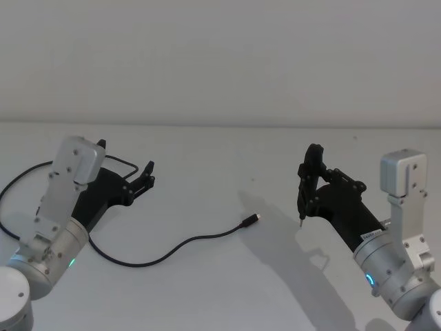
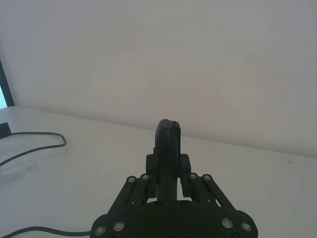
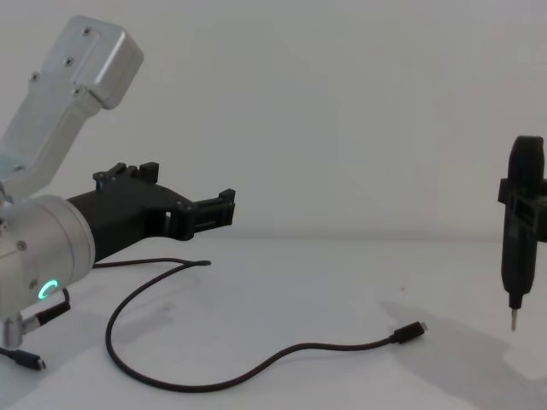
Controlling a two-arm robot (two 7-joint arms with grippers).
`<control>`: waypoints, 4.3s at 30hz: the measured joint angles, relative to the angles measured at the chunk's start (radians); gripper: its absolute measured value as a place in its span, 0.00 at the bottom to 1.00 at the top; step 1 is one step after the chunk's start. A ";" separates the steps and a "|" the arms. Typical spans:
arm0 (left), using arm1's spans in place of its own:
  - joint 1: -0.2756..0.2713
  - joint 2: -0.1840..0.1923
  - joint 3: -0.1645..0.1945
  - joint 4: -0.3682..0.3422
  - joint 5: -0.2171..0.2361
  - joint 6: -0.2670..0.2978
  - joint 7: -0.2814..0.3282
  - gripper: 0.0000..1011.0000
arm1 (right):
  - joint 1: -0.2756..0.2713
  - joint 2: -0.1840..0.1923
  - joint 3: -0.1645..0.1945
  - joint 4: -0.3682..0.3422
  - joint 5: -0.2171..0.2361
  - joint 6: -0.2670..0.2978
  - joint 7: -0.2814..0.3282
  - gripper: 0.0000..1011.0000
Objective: Pick up the data cable with the one hand.
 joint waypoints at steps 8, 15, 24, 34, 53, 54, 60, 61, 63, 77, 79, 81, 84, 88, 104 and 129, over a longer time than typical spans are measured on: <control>0.000 0.000 0.000 0.000 0.000 0.000 0.000 0.99 | 0.000 0.000 0.000 0.000 0.000 0.000 0.000 0.27; 0.000 0.000 0.000 0.000 0.000 0.000 0.000 0.99 | 0.000 0.000 0.000 0.000 0.000 0.000 0.000 0.27; 0.000 0.000 0.000 0.000 0.000 0.000 0.000 0.99 | 0.000 0.000 0.000 0.000 0.000 0.000 0.000 0.27; -0.009 0.004 0.001 0.001 -0.016 0.011 -0.039 0.99 | 0.000 0.000 0.000 0.000 0.000 0.000 0.000 0.27; -0.098 0.046 0.033 0.026 -0.105 0.106 -0.289 0.99 | 0.000 0.000 0.000 0.000 0.000 0.000 0.000 0.27; -0.107 0.050 0.038 0.031 -0.111 0.118 -0.313 0.99 | 0.000 0.000 0.000 0.000 0.000 0.000 0.000 0.27; -0.154 0.066 0.062 0.052 -0.133 0.177 -0.399 0.99 | 0.000 0.000 0.000 0.000 0.000 0.000 0.000 0.27; -0.168 0.070 0.070 0.058 -0.136 0.192 -0.422 0.99 | 0.000 0.000 0.000 0.000 0.000 0.000 0.000 0.27; -0.191 0.076 0.085 0.071 -0.141 0.224 -0.457 0.99 | 0.000 0.000 0.000 0.000 0.000 0.000 0.000 0.27; -0.310 0.087 0.174 0.150 -0.133 0.354 -0.588 0.99 | 0.000 0.000 0.000 0.000 0.000 0.000 0.000 0.27; -0.324 0.084 0.187 0.164 -0.133 0.368 -0.606 0.99 | 0.000 0.000 0.000 0.000 0.000 0.000 0.000 0.27; -0.338 0.080 0.198 0.176 -0.133 0.379 -0.620 0.99 | 0.000 0.000 0.000 0.000 0.000 0.000 0.000 0.27; -0.355 0.072 0.212 0.195 -0.133 0.390 -0.637 0.99 | 0.000 0.000 0.000 0.000 0.000 0.000 0.000 0.27; -0.373 0.063 0.227 0.217 -0.134 0.401 -0.653 0.99 | 0.000 0.000 0.000 0.000 0.000 0.000 0.000 0.27; -0.417 0.031 0.272 0.298 -0.136 0.415 -0.677 0.99 | 0.000 0.000 0.000 0.000 0.000 0.000 0.000 0.27; -0.430 0.015 0.311 0.335 -0.146 0.428 -0.674 0.93 | 0.000 0.000 0.000 0.000 0.000 0.000 0.000 0.27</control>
